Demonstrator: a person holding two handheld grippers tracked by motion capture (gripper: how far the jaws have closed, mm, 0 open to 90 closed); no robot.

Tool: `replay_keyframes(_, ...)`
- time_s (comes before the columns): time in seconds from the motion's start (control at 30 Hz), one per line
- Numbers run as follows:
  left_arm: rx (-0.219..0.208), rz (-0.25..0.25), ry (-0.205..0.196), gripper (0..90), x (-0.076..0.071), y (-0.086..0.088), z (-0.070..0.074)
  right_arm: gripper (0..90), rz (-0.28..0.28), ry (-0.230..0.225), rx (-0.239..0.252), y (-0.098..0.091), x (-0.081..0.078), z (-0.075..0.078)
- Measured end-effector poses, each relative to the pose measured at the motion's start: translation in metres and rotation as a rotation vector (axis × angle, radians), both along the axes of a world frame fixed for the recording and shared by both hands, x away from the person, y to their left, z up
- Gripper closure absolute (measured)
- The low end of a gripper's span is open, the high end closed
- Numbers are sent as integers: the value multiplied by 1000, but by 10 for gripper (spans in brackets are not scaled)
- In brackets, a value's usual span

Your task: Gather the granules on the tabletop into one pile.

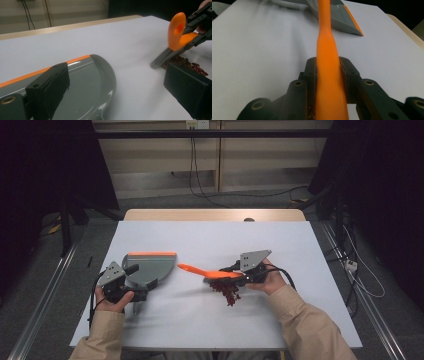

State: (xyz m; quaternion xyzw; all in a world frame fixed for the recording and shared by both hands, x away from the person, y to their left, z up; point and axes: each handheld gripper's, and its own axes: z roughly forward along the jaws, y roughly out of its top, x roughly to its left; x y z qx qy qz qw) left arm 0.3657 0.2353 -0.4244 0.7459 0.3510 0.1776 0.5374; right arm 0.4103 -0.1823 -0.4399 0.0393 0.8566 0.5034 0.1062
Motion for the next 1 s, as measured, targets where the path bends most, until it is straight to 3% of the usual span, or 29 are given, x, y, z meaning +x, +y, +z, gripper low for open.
replay_keyframes(0.3,4,-1,2,62,0,0,0,712,-30,-23,7,2,1,2)
replay_keyframes(0.53,3,-1,0,62,1,0,0,712,-67,-5,47,0,4,7)
replay_keyframes(0.8,1,-3,0,62,1,-1,-1,712,-67,-21,58,-3,-1,18)
replay_keyframes(1.0,-1,-3,1,62,1,-1,-1,712,-69,32,113,-3,-5,23)
